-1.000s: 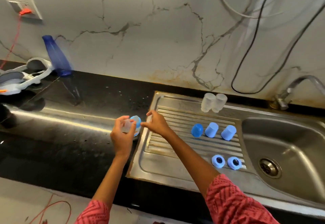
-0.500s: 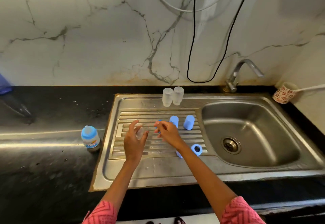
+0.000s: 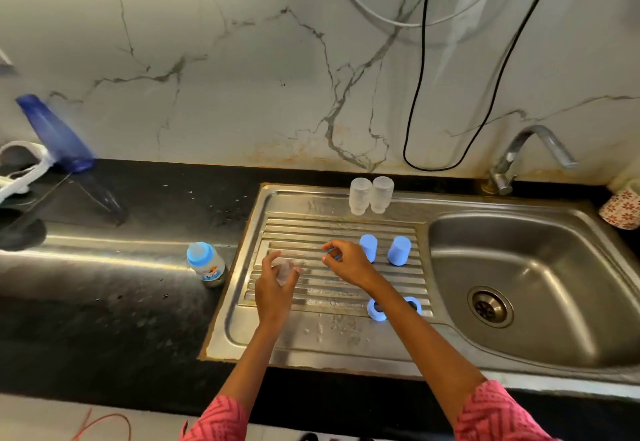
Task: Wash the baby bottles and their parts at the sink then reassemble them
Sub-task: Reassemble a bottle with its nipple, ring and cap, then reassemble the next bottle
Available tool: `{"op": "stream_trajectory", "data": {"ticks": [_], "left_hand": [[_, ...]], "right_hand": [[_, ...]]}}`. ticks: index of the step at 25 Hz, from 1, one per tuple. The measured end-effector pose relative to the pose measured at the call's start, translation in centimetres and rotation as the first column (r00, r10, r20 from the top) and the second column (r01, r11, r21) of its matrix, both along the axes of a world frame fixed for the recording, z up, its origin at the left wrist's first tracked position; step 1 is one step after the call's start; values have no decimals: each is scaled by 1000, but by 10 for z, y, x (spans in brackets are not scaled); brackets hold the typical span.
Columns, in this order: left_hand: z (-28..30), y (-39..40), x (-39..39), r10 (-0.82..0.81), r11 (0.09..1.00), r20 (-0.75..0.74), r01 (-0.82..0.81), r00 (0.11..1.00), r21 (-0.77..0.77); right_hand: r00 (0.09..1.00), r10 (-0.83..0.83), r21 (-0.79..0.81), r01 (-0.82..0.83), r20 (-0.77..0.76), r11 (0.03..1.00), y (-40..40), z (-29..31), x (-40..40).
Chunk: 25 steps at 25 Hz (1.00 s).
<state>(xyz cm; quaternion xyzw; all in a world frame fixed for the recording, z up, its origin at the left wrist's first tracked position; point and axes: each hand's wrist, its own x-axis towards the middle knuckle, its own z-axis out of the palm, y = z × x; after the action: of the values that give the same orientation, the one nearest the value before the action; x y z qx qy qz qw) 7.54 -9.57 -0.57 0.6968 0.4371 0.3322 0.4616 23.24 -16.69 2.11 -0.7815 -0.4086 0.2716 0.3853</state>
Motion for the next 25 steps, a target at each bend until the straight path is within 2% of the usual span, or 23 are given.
{"op": "stream_trajectory", "data": {"ticks": [5, 10, 12, 14, 16, 19, 21, 23, 24, 25], "left_hand": [[6, 6, -19, 113, 993, 42, -111, 993, -50], [-7, 11, -23, 37, 983, 39, -30, 999, -181], [0, 7, -14, -13, 955, 75, 34, 997, -294], [11, -4, 1, -41, 887, 124, 93, 991, -451], [18, -18, 23, -103, 825, 104, 143, 989, -547], [22, -46, 59, -224, 801, 62, 220, 973, -557], [21, -58, 78, -283, 794, 45, 261, 958, -549], [14, -62, 87, -431, 817, -81, 350, 899, -459], [10, -64, 89, -555, 809, -233, 452, 799, -376], [3, -66, 92, -640, 767, -423, 567, 642, -300]], "right_hand": [[998, 69, 19, -69, 0, 997, 15, -6, -12], [995, 104, -51, -104, -3, 993, 17, -6, -19], [993, 114, -60, -115, -22, 992, 11, -1, -12], [980, 184, -58, -189, -76, 980, -1, 3, -3], [961, 260, -49, -265, -90, 963, -16, 4, 2], [987, 158, 1, -158, -14, 987, -38, 1, 14], [998, 46, 34, -45, -40, 998, -58, 2, 28], [991, -108, 45, 111, -76, 993, -80, 2, 43], [972, -212, 50, 218, -103, 975, -93, 1, 52], [943, -302, 49, 311, -139, 949, -104, 0, 61]]}}
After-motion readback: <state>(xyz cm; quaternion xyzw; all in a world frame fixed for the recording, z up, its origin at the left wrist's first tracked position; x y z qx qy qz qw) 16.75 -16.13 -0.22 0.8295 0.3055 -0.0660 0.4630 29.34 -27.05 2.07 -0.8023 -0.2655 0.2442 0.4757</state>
